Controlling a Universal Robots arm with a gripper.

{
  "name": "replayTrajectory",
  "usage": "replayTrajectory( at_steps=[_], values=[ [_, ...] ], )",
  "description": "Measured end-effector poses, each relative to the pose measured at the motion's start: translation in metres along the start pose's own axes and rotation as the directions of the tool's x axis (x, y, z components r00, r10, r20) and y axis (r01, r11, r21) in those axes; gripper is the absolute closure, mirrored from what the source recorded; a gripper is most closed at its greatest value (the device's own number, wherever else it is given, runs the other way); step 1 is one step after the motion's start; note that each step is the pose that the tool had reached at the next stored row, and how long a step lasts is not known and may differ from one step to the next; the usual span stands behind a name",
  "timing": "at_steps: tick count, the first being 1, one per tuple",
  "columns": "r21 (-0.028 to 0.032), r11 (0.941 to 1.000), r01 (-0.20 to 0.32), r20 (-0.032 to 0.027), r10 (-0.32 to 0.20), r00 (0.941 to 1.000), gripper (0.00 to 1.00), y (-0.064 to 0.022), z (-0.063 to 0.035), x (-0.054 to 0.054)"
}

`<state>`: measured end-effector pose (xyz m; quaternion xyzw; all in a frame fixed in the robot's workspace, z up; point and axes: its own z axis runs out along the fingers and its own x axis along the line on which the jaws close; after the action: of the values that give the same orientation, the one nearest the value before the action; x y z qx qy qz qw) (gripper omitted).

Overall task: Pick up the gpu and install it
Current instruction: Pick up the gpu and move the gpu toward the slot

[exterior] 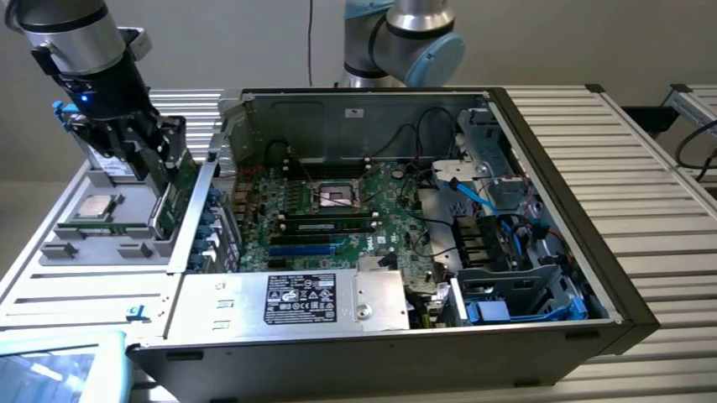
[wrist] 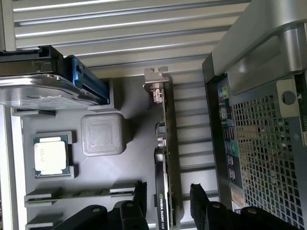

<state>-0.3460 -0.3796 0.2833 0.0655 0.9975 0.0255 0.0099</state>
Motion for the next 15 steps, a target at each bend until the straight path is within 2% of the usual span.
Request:
replayTrajectory(
  at_steps=[15],
  values=[
    [0.0001,0.9999,-0.012,0.0007,0.012,0.9999,0.51,-0.0012,0.0272,0.0]
  ],
)
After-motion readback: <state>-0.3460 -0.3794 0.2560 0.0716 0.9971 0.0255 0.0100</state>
